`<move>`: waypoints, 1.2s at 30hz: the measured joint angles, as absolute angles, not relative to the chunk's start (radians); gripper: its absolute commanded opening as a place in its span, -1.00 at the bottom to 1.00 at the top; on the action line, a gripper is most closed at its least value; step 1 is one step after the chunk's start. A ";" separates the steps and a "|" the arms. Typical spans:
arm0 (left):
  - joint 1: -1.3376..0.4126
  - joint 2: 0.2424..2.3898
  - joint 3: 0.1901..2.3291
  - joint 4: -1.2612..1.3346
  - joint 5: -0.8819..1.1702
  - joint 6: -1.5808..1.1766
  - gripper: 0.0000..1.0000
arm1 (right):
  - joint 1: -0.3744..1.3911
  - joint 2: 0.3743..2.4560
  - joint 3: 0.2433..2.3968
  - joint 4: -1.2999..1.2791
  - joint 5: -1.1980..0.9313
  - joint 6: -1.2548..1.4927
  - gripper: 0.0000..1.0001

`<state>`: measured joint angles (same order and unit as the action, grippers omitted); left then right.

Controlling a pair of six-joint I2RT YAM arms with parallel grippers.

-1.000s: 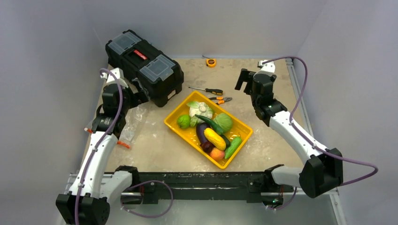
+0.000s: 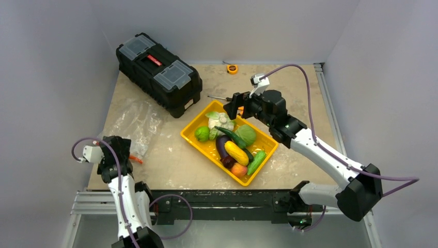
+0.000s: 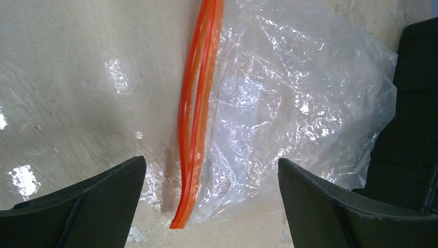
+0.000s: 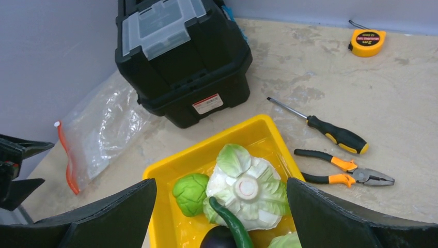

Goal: Place the food in the zip-top bag and seal the zipper
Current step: Pick up the zipper food storage bag at the center of the board.

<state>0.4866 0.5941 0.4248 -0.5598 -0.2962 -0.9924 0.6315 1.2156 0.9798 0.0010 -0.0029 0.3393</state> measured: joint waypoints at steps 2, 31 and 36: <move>0.494 0.550 0.379 -0.550 -0.293 -1.021 0.97 | 0.634 1.207 0.981 -0.013 -0.014 0.336 0.98; 0.497 0.495 0.045 -0.030 -0.287 -1.222 0.34 | 0.635 1.139 0.984 -0.121 -0.019 0.279 0.97; 0.497 0.592 0.014 0.093 -0.276 -1.222 0.19 | 0.635 1.139 0.984 -0.121 -0.022 0.280 0.98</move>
